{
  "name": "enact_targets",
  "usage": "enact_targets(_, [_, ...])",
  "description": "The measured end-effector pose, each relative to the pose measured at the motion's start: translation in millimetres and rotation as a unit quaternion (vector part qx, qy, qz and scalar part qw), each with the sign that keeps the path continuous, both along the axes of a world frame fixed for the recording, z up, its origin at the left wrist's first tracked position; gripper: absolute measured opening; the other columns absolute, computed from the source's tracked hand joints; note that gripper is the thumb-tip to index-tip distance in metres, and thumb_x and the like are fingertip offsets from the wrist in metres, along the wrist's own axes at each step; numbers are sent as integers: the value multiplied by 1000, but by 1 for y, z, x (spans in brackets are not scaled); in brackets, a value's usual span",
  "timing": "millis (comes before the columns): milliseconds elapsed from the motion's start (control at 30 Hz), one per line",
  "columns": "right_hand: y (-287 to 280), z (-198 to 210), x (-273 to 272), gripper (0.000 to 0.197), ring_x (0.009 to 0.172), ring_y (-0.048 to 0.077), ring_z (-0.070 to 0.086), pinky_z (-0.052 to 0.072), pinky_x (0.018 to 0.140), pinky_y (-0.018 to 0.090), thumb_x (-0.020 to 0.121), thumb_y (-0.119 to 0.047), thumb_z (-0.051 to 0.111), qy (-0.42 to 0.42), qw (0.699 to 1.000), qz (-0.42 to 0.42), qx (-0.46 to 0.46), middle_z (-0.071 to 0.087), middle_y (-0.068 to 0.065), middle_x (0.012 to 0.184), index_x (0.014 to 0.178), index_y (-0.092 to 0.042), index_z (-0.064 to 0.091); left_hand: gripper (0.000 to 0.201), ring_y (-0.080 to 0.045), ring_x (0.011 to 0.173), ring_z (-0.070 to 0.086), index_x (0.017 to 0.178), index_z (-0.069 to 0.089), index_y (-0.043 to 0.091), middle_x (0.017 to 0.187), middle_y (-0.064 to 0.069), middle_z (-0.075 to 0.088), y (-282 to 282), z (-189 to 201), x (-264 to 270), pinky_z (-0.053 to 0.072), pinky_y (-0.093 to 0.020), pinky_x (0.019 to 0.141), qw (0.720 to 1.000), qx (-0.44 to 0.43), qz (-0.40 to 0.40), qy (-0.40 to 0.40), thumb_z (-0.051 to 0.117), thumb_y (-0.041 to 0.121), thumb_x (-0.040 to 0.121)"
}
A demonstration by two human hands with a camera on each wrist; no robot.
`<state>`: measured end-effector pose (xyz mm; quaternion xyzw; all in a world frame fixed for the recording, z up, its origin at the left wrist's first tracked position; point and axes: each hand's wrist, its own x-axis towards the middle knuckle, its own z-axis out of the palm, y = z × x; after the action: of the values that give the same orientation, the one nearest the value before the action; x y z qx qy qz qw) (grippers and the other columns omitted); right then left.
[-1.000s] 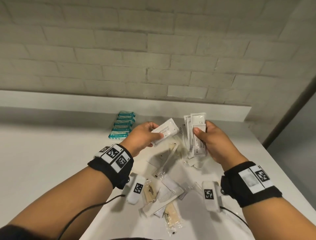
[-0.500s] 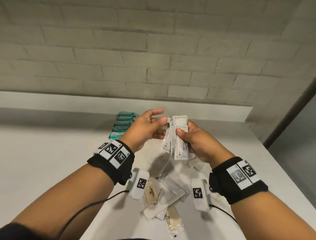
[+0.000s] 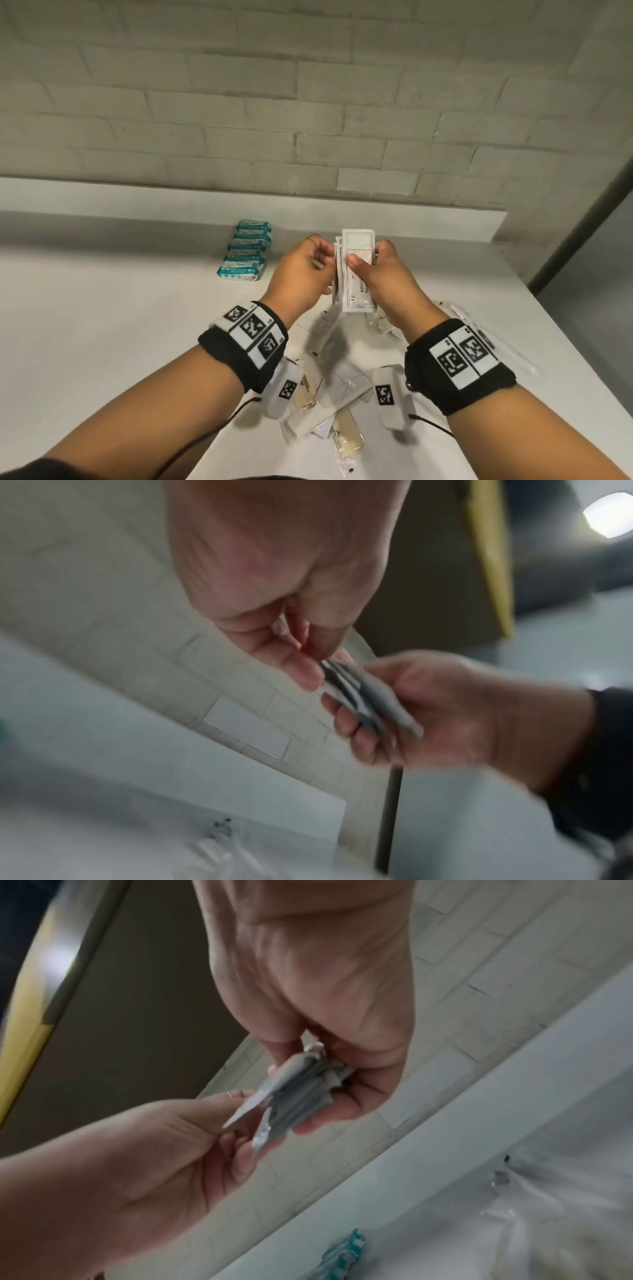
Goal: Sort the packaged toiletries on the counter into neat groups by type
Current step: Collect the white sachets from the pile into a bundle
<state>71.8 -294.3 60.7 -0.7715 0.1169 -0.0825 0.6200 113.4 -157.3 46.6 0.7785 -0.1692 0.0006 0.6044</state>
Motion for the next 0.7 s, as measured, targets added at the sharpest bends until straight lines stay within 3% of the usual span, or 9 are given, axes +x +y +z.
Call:
enact_targets(100, [0,4,0,27,94,23,66,52,71,32,92,-23,61,-50,999,-15,-13,66,2,104,112,-18,44,17,-16,66,60,85,55,32,80,5,59,2,-4,2,53,-32,59,999,-8,28,-44,61,16,89])
enact_targets(167, [1,10,-1,25,98,25,67,55,80,38,92,-20,61,-77,997,-5,20,67,4,106,113,-19,47,5,-14,75,61,98,56,24,86,2,63,3,2,4,51,-34,71,990,-133,9,49,57,23,94])
enact_targets(267, [8,16,0,19,94,25,69,55,85,48,91,-27,62,-78,996,29,29,70,5,103,107,-25,51,45,-22,100,64,124,58,11,111,-9,68,1,11,5,48,-41,93,939,-242,-131,207,57,41,90])
enact_targets(300, [14,17,1,15,93,25,69,55,85,50,91,-32,60,-66,997,33,11,70,5,101,103,-27,52,43,-23,99,66,122,61,12,109,-10,69,-1,13,3,51,-40,92,926,-248,-157,239,55,41,91])
enact_targets(367, [23,19,2,12,93,27,69,54,86,53,95,-36,52,-25,999,29,8,70,7,100,101,-25,53,32,-21,82,71,106,68,14,91,-9,73,-5,20,-1,57,-35,76,910,-253,-159,287,49,38,96])
enact_targets(433, [25,21,2,16,97,28,68,54,89,51,99,-26,45,4,993,51,105,69,12,104,111,-17,53,30,-21,72,71,100,66,12,82,-9,72,-6,22,2,58,-35,69,914,-254,-127,291,45,34,99])
enact_targets(500, [20,24,-1,19,95,26,67,55,87,43,100,-8,41,8,975,101,199,67,12,104,116,-10,52,31,-23,74,69,101,65,11,84,-10,71,-3,22,6,56,-39,75,920,-256,-109,277,44,34,100])
enact_targets(567, [14,27,-3,19,88,24,66,55,80,40,98,0,43,8,978,121,170,67,11,97,109,-11,54,32,-25,77,69,101,66,12,87,-11,72,-1,22,8,53,-44,83,920,-255,-107,279,44,34,100])
enact_targets(700, [18,23,0,9,76,32,67,54,78,55,80,-13,67,-12,999,26,23,70,16,81,81,-14,59,17,-28,79,66,102,65,11,87,-14,68,-4,20,1,51,-48,84,917,-256,-138,272,50,13,96])
